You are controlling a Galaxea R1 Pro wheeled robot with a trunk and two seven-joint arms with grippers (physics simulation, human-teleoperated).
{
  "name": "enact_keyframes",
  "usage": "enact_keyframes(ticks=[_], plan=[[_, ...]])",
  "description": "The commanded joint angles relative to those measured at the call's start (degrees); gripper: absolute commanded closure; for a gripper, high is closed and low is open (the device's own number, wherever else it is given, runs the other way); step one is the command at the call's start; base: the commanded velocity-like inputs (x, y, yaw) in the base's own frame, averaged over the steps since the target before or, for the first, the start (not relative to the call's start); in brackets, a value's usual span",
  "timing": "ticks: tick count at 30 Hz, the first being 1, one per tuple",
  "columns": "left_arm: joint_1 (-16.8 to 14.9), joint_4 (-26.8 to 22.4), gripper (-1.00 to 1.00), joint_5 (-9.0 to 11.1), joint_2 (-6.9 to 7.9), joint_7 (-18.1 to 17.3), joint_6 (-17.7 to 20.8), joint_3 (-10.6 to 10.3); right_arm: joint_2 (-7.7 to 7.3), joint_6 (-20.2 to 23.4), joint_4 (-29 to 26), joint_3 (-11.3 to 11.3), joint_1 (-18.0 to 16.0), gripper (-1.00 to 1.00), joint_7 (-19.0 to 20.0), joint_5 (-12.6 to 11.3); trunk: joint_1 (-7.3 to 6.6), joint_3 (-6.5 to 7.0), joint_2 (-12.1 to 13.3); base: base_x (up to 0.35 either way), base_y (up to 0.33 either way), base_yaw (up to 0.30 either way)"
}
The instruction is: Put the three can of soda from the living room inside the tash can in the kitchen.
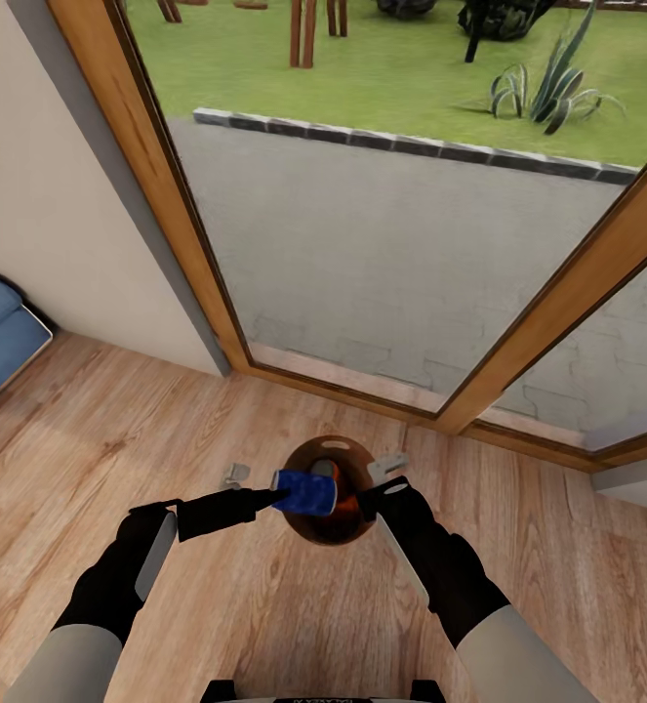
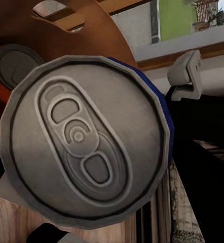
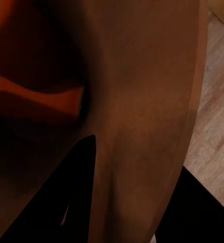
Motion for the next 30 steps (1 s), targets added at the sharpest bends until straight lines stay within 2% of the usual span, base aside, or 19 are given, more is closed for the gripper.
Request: enact_keyframes(ticks=[1,5,11,20,30], plan=[[0.0,0.0,1.0,0.0,0.0,0.0,0.0,0.0,0.01,-0.1,0.0,0.0,0.0,1.0,0.0,-0.4,0.0,0.0,0.0,0.0,0.0,0.0],[0.0,0.0,1.0,0.0,0.0,0.0,0.0,0.0,0.01,-0.1,0.0,0.0,0.0,1.0,-0.5,-0.4,0.0,0.0,0.0,0.0,0.0,0.0],[0.0,-0.4,1.0,0.0,0.0,0.0,0.0,0.0,0.01,0.0,0.0,0.0,0.0,1.0,-4.3,-0.5,0.0,0.0,0.0,0.0,0.0,0.0],[0.0,-2.8,1.0,0.0,0.08,0.0,0.1,-0.1,0.01,0.0,0.0,0.0,0.0,1.0,-4.7,-0.5,0.0,0.0,0.0,0.0,0.0,0.0],[0.0,-3.0,1.0,0.0,0.09,0.0,0.1,-1.7,0.01,0.0,0.0,0.0,-0.1,1.0,-4.8,-0.5,0.0,0.0,0.0,0.0,0.0,0.0]])
